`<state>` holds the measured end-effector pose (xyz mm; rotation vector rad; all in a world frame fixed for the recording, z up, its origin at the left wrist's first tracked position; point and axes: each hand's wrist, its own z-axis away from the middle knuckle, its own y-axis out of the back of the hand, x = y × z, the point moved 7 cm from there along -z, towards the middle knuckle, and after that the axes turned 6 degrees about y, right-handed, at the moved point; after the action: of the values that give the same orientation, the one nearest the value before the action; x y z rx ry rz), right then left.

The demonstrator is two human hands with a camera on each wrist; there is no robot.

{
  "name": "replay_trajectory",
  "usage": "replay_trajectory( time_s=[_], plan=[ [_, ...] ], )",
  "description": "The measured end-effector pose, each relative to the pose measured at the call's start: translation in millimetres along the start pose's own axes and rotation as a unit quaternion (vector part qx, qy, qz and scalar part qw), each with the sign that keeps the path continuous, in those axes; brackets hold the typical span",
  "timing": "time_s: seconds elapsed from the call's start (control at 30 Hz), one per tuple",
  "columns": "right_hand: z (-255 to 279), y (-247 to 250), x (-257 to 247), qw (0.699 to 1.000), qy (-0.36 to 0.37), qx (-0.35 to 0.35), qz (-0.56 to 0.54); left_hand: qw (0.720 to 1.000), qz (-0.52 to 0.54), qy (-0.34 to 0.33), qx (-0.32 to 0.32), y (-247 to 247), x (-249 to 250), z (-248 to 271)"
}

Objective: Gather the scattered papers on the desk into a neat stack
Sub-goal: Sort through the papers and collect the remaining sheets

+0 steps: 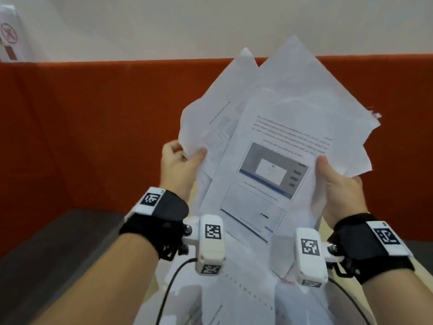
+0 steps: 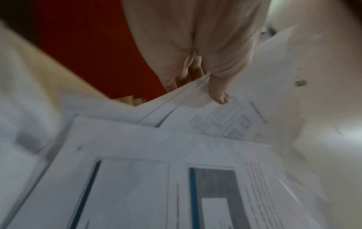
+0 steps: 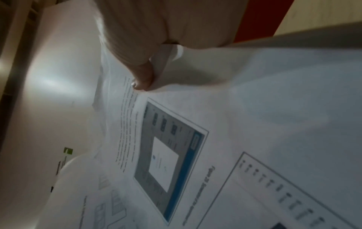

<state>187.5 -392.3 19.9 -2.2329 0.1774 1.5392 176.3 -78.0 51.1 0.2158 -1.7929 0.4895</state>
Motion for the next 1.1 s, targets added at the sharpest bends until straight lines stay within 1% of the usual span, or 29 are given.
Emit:
replay_trajectory(
  time_s=[0.03, 0.07, 0.1, 0.13, 0.23, 0.3, 0.33, 0.4, 0.47, 0.53, 0.63, 0.7, 0.8, 0.83, 0.93, 0.97, 1.03, 1.1],
  plan=[
    [-1.9, 0.5, 2.0, 1.000, -0.011, 0.003, -0.005, 1.000, 0.009, 0.020, 0.020, 2.0, -15.4, -1.6],
    [-5.9, 3.5, 4.6, 1.000, -0.016, 0.011, -0.012, 0.999, -0.007, 0.026, 0.041, 3.5, -22.9, 1.1],
    [-7.6, 7.2, 4.8, 0.999, -0.020, 0.028, -0.017, 0.998, -0.022, 0.018, 0.061, 5.5, -25.0, 2.4],
    [-8.3, 9.9, 2.9, 0.999, -0.013, 0.042, -0.011, 0.996, -0.034, 0.003, 0.079, 7.3, -20.5, 3.3],
    [-6.9, 11.4, -8.4, 0.999, 0.004, 0.051, 0.003, 0.993, -0.015, -0.058, 0.102, 11.2, 3.7, -8.8],
    [-10.4, 12.6, -8.3, 0.998, 0.012, 0.058, -0.006, 0.988, -0.019, -0.102, 0.112, 11.5, 24.2, -12.3],
    [-12.0, 12.9, -7.1, 0.998, 0.019, 0.061, -0.009, 0.987, -0.024, -0.116, 0.106, 8.1, 31.1, -12.0],
    [-11.9, 6.7, -7.5, 0.999, 0.027, 0.040, -0.020, 0.987, -0.027, -0.129, 0.093, 0.3, 37.3, -8.1],
    [-11.5, 3.0, -6.3, 0.999, 0.029, 0.023, -0.025, 0.984, -0.032, -0.142, 0.105, -2.1, 37.6, -2.8],
    [-9.5, 0.7, -9.0, 0.999, 0.042, 0.007, -0.020, 0.977, -0.039, -0.156, 0.138, 2.9, 35.7, 1.1],
    [-3.9, 1.6, -17.0, 0.998, 0.055, -0.001, -0.041, 0.961, -0.044, -0.172, 0.214, 16.7, 35.8, 8.9],
    [-2.5, 2.1, -17.2, 0.998, 0.038, -0.006, -0.059, 0.958, -0.042, -0.170, 0.228, 20.0, 33.4, 13.1],
    [0.4, 3.0, -15.5, 0.995, 0.017, -0.016, -0.094, 0.963, -0.082, -0.142, 0.215, 18.4, 25.1, 17.1],
    [2.6, 2.1, -17.5, 0.995, 0.018, -0.022, -0.092, 0.968, -0.092, -0.122, 0.197, 16.0, 20.4, 16.2],
    [5.8, 1.4, -18.2, 0.995, 0.022, -0.031, -0.090, 0.987, -0.077, -0.071, 0.125, 7.2, 6.9, 13.2],
    [5.8, 1.4, -18.6, 0.995, 0.028, -0.033, -0.086, 0.989, -0.077, -0.068, 0.104, 3.9, 6.4, 14.2],
    [6.4, -0.9, -22.7, 0.996, 0.044, -0.041, -0.071, 0.988, -0.090, -0.091, 0.080, -1.1, 9.2, 15.6],
    [5.5, -1.1, -26.1, 0.995, 0.057, -0.040, -0.067, 0.984, -0.099, -0.119, 0.088, -1.0, 13.3, 16.2]
  ],
)
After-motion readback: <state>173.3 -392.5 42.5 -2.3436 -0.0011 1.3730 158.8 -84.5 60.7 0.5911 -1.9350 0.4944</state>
